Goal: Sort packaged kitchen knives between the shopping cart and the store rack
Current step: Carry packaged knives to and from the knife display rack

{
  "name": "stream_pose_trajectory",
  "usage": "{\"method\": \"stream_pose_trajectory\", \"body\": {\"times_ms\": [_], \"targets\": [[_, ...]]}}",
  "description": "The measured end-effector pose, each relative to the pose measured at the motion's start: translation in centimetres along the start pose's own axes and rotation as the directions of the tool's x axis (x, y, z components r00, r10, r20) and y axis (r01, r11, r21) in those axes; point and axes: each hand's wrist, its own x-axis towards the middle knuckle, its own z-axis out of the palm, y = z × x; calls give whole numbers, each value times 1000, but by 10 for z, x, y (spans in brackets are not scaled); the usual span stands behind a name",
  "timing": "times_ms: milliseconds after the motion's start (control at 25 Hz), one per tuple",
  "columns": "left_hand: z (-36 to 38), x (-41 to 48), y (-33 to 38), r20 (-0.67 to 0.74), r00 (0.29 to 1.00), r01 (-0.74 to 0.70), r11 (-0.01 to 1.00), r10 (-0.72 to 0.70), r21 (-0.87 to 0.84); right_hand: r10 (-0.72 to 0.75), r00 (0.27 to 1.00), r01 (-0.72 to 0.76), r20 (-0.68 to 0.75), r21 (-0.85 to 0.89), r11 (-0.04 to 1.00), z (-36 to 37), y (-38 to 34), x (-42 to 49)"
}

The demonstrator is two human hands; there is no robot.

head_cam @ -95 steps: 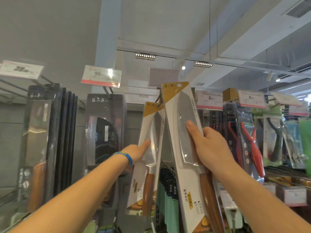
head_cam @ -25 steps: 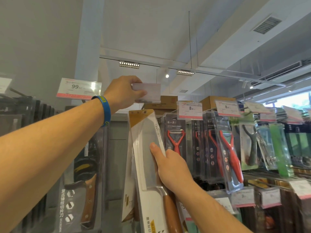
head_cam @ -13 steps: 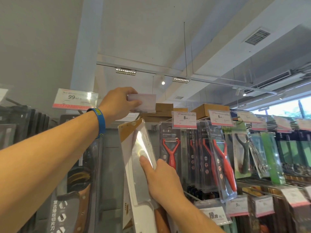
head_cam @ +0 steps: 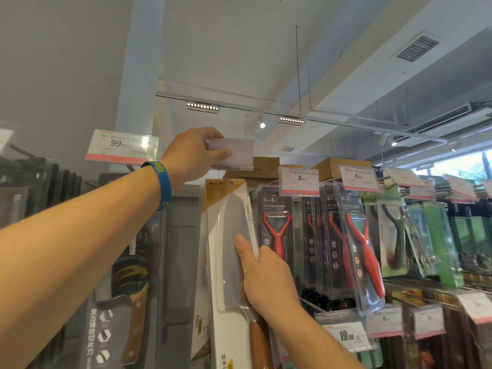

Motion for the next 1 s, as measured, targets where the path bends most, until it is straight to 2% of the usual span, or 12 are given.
{"method": "stream_pose_trajectory", "body": {"times_ms": [120, 280, 440, 600, 1000], "targets": [[-2, -3, -1, 1, 1000, 15, 1000, -15, -8, -38, 999, 39, 18, -82, 996, 6, -1, -2], [-4, -5, 3, 3, 1000, -2, 1000, 2, 14, -24, 993, 20, 111, 39, 999, 14, -8, 1], [-6, -7, 6, 5, 1000, -12, 1000, 12, 24, -21, 994, 18, 103, 23, 1000, 5, -7, 12], [-8, -9, 8, 27, 1000, -5, 1000, 4, 27, 79, 987, -80, 138, 4, 997, -9, -4, 24], [-4, -15, 12, 6, 1000, -11, 999, 10, 53, 59, 982, -70, 181, 55, 996, 28, -3, 38]]}}
